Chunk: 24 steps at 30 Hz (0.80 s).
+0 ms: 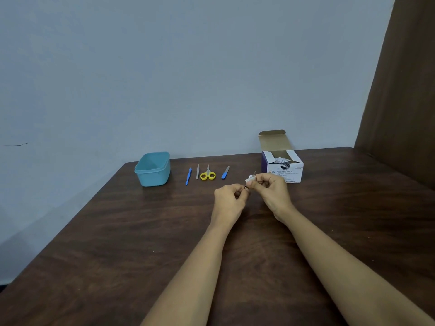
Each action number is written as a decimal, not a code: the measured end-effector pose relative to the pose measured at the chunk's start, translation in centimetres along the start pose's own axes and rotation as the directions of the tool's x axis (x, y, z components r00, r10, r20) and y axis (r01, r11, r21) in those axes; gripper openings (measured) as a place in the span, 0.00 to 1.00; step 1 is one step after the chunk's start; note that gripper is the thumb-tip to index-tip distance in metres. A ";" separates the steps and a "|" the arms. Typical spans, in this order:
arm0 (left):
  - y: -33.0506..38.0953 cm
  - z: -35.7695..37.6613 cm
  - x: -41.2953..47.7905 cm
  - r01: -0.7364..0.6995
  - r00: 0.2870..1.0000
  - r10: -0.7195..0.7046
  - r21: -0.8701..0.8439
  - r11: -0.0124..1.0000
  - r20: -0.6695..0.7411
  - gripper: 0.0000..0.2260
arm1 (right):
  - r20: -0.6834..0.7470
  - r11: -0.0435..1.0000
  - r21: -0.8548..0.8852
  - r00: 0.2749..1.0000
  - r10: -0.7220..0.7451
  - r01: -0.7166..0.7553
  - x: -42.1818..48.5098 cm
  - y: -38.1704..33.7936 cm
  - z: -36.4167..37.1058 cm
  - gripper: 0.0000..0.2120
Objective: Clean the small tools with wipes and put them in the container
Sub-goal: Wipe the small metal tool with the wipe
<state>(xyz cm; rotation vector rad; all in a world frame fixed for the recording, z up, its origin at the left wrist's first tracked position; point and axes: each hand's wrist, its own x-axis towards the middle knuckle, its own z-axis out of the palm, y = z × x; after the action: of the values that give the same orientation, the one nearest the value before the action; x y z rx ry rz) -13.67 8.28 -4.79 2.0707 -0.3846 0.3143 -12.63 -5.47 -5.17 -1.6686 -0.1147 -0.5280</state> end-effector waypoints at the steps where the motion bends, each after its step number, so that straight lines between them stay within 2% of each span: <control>1: 0.0 0.0 0.0 -0.001 1.000 0.001 0.008 1.000 0.003 0.10 | 0.005 0.999 -0.040 1.000 -0.016 0.017 0.0 -0.1 0.0 0.09; 4: -0.1 0.0 0.0 0.002 1.000 -0.002 0.017 1.000 0.010 0.11 | 0.027 0.995 -0.080 0.998 -0.050 0.052 -0.1 -0.3 0.1 0.08; 8: -0.3 0.1 0.1 0.003 1.000 -0.004 0.016 1.000 0.012 0.11 | 0.028 0.997 -0.052 0.998 -0.052 0.053 -0.2 -0.4 0.1 0.09; 13: -0.4 0.1 0.1 0.002 1.000 -0.002 0.006 1.000 0.019 0.11 | 0.005 1.000 0.007 1.000 -0.005 0.005 -0.2 -0.1 -0.1 0.09; 18: -0.2 0.1 0.1 0.001 1.000 -0.001 0.008 1.000 0.010 0.11 | 0.007 0.986 0.164 0.999 0.039 -0.039 -0.3 -0.3 -0.1 0.07; 24: 0.2 0.0 0.0 0.017 0.999 -0.018 0.033 0.999 0.029 0.08 | 0.055 0.985 0.162 0.997 0.052 -0.060 -0.1 -0.2 -0.2 0.06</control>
<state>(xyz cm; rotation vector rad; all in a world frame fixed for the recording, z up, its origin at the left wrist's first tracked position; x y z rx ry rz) -13.73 8.13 -4.60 2.1117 -0.3811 0.2818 -12.90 -5.58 -4.99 -1.5212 -0.1437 -0.4223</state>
